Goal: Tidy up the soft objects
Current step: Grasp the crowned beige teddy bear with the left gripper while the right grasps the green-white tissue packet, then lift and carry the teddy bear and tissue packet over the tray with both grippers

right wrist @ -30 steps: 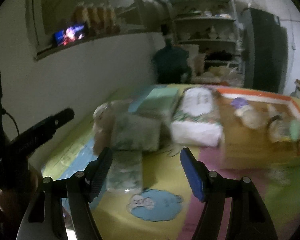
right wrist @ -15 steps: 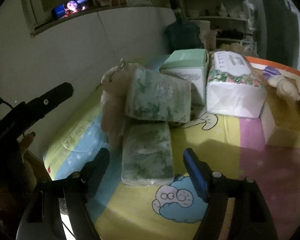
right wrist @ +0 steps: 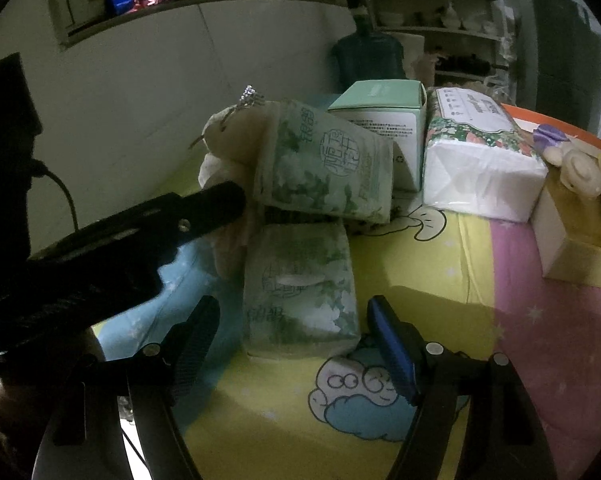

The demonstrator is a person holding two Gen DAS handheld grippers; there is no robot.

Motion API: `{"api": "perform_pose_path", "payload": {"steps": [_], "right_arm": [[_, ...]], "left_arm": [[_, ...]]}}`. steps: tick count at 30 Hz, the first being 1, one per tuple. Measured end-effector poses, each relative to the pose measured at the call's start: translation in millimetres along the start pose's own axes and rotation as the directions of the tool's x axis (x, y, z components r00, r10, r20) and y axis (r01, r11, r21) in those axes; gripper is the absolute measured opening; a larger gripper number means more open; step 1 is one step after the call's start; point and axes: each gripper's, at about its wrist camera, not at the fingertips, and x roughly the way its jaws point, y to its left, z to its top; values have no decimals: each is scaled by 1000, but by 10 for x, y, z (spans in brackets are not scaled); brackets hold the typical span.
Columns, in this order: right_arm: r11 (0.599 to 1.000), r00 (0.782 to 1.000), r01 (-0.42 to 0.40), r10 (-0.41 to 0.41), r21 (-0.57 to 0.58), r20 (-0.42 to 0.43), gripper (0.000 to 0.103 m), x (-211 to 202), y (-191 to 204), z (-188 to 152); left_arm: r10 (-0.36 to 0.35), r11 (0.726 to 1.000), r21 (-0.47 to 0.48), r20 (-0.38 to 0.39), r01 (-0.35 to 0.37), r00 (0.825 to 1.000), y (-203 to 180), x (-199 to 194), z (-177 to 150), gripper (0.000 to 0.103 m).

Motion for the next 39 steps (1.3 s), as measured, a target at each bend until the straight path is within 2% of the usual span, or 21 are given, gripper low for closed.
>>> {"api": "perform_pose_path", "payload": {"steps": [1,3,5,9,13,28,39], "right_arm": [[1000,1000,3,-3,0,1,76,3,4,-6],[1000,1000,29,-29,-3,6,63,4,5,-18],[999,999,40,-40,0,8,56,-3,-18,-29],[999,999,43,-43,-1,10,53,-12,-39,-25],[999,999,51,-51,-10,13,52,-10,-30,-35],[999,998,38,-37,-34,42,51,-177,84,-97],[999,996,50,-48,-22,78,51,-406,107,-129]], "left_arm": [[-5,1000,1,-7,5,1000,2,23,-3,70],[-11,1000,1,-14,11,1000,8,53,-3,64],[-12,1000,-2,-25,12,1000,18,89,-15,57],[-32,999,-22,-41,31,999,67,123,-38,45],[-34,999,-23,-26,33,999,78,85,-55,37],[22,998,-67,87,-16,996,175,-304,-42,35],[14,999,-42,121,-9,993,83,-471,-30,35]]}}
